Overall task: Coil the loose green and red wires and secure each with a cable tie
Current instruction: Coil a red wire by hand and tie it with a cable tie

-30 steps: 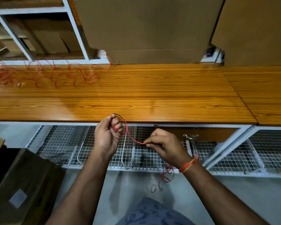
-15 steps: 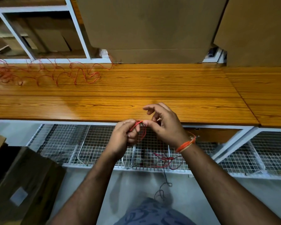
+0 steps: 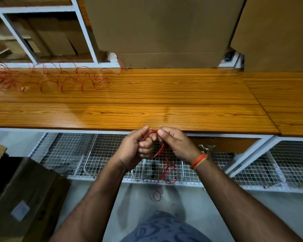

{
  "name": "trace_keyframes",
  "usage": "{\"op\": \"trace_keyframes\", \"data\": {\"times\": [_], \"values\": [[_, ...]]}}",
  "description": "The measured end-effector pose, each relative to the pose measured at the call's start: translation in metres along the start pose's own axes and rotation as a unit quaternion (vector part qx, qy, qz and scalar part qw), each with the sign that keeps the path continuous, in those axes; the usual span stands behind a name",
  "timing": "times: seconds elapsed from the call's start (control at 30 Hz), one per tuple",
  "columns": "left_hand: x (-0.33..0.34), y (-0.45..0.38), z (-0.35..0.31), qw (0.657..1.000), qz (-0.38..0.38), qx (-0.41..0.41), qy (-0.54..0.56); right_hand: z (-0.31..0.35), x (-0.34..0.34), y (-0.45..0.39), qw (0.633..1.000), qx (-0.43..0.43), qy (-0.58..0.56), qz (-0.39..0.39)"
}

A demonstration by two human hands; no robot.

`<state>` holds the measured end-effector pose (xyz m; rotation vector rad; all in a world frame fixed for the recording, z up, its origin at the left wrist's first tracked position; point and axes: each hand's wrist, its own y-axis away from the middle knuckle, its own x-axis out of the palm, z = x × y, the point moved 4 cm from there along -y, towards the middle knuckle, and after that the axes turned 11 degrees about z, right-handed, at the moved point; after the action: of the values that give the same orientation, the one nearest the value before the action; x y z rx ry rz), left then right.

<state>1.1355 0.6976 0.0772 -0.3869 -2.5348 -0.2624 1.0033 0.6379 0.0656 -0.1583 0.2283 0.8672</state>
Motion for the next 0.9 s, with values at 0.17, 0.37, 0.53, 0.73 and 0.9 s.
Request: {"op": "trace_keyframes", "data": {"times": [0.17, 0.37, 0.53, 0.73, 0.9], "values": [[-0.003, 0.002, -0.006, 0.990, -0.031, 0.055, 0.125, -0.014, 0.002, 0.012, 0.998, 0.014, -0.063, 0.001], [-0.031, 0.014, -0.029, 0.959, -0.101, 0.156, 0.216, -0.041, 0.002, 0.034, 0.994, 0.062, 0.081, -0.042], [-0.035, 0.015, -0.022, 0.956, -0.179, 0.225, 0.056, -0.015, 0.017, 0.028, 0.964, -0.012, 0.263, 0.017], [-0.017, 0.022, -0.016, 0.851, -0.199, 0.175, -0.453, 0.034, 0.018, 0.020, 0.957, -0.084, 0.272, 0.046], [-0.013, 0.019, -0.013, 0.740, -0.161, 0.094, -0.646, 0.046, 0.015, 0.017, 0.992, -0.058, 0.107, 0.038]]}}
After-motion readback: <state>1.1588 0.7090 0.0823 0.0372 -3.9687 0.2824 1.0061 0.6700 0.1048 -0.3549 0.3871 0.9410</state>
